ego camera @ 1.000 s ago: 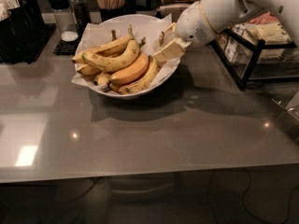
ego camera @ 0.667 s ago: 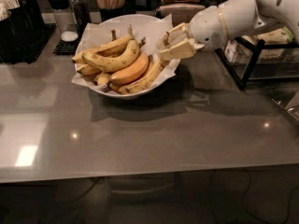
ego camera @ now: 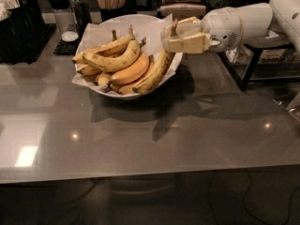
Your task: Pick banana from white bowl
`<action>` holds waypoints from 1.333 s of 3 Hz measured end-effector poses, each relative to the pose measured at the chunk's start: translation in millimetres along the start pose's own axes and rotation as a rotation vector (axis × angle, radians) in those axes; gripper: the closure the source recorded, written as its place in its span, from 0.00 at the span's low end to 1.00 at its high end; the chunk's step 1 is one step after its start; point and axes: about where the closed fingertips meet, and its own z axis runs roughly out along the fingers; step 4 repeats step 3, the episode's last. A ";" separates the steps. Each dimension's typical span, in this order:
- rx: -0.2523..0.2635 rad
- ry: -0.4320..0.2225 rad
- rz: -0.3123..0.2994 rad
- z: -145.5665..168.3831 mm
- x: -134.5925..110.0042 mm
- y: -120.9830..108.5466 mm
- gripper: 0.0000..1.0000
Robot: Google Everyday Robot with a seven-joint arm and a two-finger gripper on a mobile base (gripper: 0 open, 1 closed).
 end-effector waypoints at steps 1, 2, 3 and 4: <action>-0.024 -0.038 -0.015 -11.1 -23.2 13.5 1.00; -0.001 -0.054 0.028 -31.7 -20.2 28.3 1.00; -0.001 -0.054 0.028 -31.6 -20.2 28.2 1.00; -0.001 -0.054 0.028 -31.6 -20.2 28.2 1.00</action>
Offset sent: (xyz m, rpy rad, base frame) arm -0.0445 -0.0653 0.0117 0.0562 0.1011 -0.0322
